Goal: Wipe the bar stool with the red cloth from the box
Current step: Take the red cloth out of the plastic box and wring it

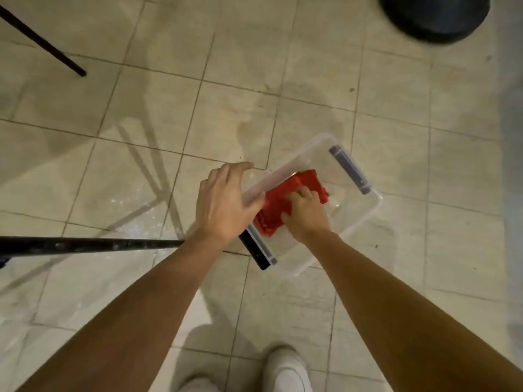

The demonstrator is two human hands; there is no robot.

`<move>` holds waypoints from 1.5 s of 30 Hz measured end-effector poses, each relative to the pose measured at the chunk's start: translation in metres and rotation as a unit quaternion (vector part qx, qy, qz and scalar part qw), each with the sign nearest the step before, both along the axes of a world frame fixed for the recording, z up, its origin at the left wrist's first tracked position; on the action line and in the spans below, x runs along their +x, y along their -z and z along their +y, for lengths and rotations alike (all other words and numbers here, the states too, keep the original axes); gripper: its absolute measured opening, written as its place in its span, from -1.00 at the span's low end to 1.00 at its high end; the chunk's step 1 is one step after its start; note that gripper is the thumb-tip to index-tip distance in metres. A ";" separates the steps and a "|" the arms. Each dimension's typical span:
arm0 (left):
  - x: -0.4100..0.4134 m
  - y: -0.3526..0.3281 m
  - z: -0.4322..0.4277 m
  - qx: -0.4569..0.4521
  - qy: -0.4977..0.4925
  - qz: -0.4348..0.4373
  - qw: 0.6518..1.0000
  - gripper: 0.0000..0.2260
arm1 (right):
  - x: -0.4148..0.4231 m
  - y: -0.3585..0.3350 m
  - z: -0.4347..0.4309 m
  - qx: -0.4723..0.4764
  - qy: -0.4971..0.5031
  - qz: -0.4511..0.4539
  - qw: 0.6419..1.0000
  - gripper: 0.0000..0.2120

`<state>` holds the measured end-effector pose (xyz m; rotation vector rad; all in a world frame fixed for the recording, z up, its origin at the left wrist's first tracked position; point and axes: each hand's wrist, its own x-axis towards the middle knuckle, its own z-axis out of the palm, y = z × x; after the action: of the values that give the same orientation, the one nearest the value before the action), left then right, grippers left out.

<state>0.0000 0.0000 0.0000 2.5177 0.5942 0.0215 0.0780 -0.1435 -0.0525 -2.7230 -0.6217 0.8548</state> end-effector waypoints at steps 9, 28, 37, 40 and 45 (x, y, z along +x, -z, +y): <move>-0.001 0.025 -0.001 -0.009 -0.005 -0.013 1.000 -0.53 | -0.011 0.032 0.024 -0.003 -0.015 -0.087 0.996 -0.49; -0.011 -0.013 -0.018 -0.113 0.008 0.004 0.994 -0.37 | -0.013 -0.030 0.000 0.166 0.089 -0.090 0.978 -0.88; -0.001 -0.120 -0.039 -0.341 -0.130 0.091 0.927 -0.55 | -0.031 -0.147 0.010 0.286 0.098 -0.080 0.950 -0.89; -0.004 -0.153 -0.034 -0.341 -0.151 0.084 0.924 -0.59 | -0.044 -0.188 0.010 0.303 0.081 -0.076 0.946 -0.83; -0.029 -0.217 -0.026 -0.336 -0.188 0.024 0.923 -0.77 | -0.063 -0.249 0.006 0.315 -0.019 -0.099 0.944 -0.65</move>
<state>-0.0290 -0.0264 0.2173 1.7205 0.9163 -0.0887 0.0149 -0.1376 0.1969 -2.2191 -0.8209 0.3030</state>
